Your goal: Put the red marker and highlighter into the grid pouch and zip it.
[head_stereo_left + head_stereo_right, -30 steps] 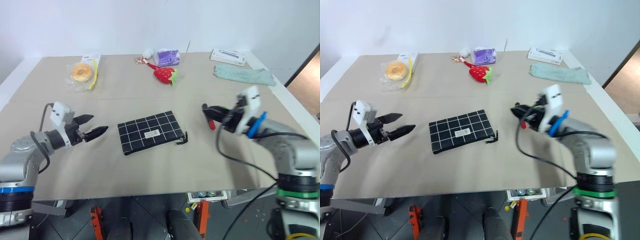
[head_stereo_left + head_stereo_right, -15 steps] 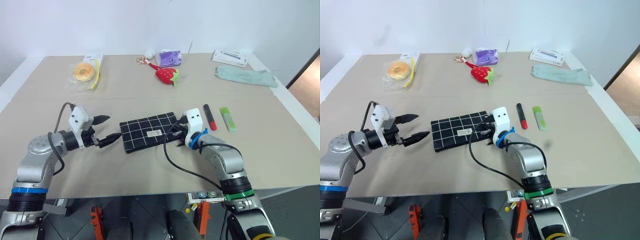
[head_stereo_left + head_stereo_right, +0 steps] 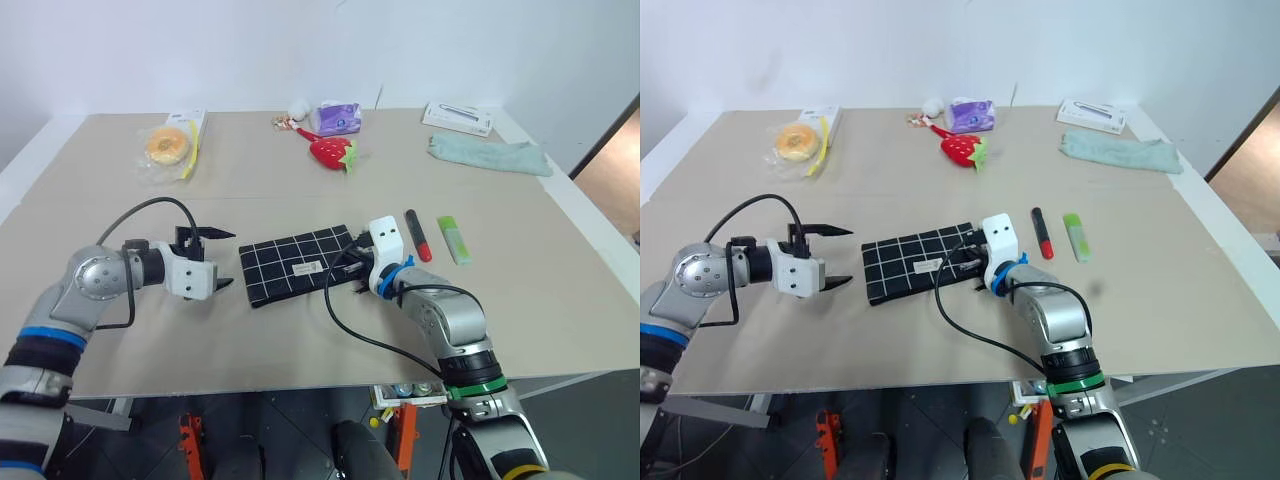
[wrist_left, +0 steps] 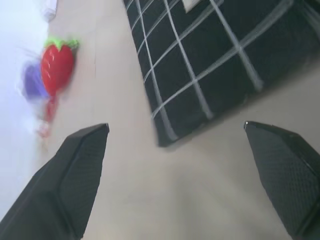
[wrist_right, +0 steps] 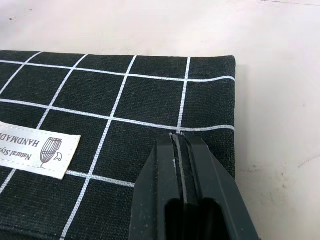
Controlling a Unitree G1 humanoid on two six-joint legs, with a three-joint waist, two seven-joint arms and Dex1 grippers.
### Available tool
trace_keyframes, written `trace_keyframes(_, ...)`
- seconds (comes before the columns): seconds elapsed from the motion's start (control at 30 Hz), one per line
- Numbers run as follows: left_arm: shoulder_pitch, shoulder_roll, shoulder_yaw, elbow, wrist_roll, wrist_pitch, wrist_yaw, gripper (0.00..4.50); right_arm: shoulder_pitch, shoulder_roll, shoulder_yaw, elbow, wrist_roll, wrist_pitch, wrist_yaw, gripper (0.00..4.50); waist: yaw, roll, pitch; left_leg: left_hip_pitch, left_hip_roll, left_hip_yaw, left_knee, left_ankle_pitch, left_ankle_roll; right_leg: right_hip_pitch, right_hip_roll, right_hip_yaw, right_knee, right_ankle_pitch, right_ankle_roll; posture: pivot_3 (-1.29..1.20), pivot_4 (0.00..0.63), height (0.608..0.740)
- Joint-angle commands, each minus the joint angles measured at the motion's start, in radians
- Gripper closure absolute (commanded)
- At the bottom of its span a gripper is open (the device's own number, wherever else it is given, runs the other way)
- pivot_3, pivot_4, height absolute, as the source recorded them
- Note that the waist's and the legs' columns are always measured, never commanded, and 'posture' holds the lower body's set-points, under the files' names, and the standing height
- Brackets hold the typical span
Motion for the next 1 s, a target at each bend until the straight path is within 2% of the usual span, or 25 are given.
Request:
trace_keyframes(0.03, -0.032, 0.003, -0.067, 0.106, 0.169, -0.174, 0.146, 0.00, 0.015, 0.012, 0.009, 0.013, -0.008, 0.031, -0.005, 4.46, -0.002, 0.000, 0.000, 0.000, 0.000, 0.000, 0.000, 0.000, 0.000, 0.000, 0.000, 0.000, 0.000, 0.000, 0.000, 0.00, 0.150, 0.740)
trace_keyframes(0.2, -0.085, -0.040, -0.133, 0.246, 0.360, -0.249, 0.407, 0.00, 0.019, 0.021, 0.003, -0.007, -0.009, 0.035, -0.007, 4.46, 0.003, 0.003, -0.003, 0.001, -0.001, 0.000, 0.000, 0.000, 0.001, 0.002, 0.000, 0.000, 0.000, 0.001, 0.002, 0.00, 0.150, 0.740)
trace_keyframes(0.4, -0.173, -0.099, -0.212, 0.328, 0.494, -0.258, 0.619, 0.00, 0.028, 0.026, 0.002, -0.032, -0.010, 0.041, -0.004, 4.46, 0.007, 0.006, -0.005, 0.005, -0.002, -0.001, 0.001, 0.003, 0.004, 0.008, -0.001, 0.000, 0.000, 0.001, 0.003, 0.00, 0.150, 0.740)
trace_keyframes(0.77, -0.318, -0.169, -0.317, 0.470, 0.523, -0.267, 0.706, 0.00, 0.031, 0.031, -0.009, -0.041, -0.013, 0.041, -0.013, 4.46, 0.003, 0.006, -0.005, 0.004, -0.002, -0.002, 0.000, 0.003, 0.004, 0.007, -0.001, 0.000, 0.000, 0.001, 0.004, 0.00, 0.150, 0.740)
trace_keyframes(0.8, -0.326, -0.173, -0.324, 0.481, 0.523, -0.270, 0.710, 0.41, 0.030, 0.032, -0.009, -0.041, -0.014, 0.041, -0.015, 4.50, 0.004, 0.006, -0.005, 0.004, -0.002, -0.002, 0.000, 0.003, 0.004, 0.007, -0.001, 0.000, 0.000, 0.001, 0.004, 0.00, 0.150, 0.740)
trace_keyframes(1.0, -0.350, -0.186, -0.341, 0.526, 0.476, -0.310, 0.672, 1.67, 0.030, 0.035, -0.015, -0.043, -0.013, 0.037, -0.024, 4.50, 0.003, 0.006, -0.005, 0.003, -0.002, -0.002, 0.000, 0.003, 0.004, 0.007, -0.001, 0.000, 0.000, 0.001, 0.004, 0.00, 0.150, 0.740)
